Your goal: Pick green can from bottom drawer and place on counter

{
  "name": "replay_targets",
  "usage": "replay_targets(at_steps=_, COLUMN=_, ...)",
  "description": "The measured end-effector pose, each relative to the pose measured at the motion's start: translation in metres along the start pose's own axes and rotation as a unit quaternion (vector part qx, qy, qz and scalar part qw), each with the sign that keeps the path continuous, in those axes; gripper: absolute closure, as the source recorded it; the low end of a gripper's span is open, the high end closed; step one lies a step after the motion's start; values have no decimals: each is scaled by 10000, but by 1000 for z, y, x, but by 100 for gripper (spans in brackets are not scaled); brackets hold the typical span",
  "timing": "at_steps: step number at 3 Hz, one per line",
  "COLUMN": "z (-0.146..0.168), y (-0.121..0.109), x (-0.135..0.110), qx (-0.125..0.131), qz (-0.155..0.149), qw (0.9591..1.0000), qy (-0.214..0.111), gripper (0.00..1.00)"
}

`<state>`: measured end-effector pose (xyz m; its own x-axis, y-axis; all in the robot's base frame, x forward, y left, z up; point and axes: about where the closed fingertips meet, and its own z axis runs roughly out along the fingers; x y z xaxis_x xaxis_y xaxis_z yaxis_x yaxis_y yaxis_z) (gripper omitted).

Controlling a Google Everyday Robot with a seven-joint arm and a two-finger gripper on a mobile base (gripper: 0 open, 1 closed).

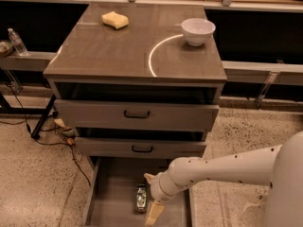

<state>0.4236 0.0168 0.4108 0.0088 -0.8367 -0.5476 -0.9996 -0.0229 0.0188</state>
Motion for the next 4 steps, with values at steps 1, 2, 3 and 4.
replay_targets(at_steps=1, z=11, y=0, x=3, qx=92, qz=88, qw=9999, qy=-64, gripper=0)
replay_targets(at_steps=2, z=49, y=-43, x=-5, qx=570, qz=-187, qw=9962, qy=-636, gripper=0)
replay_targets(at_steps=3, z=114, y=-73, x=1, qx=715, qz=-383, qw=9905, qy=-1107, gripper=0)
replay_targets(at_steps=4, z=171, y=-94, x=10, qx=865, qz=-618, qw=9891, qy=-1018, gripper=0)
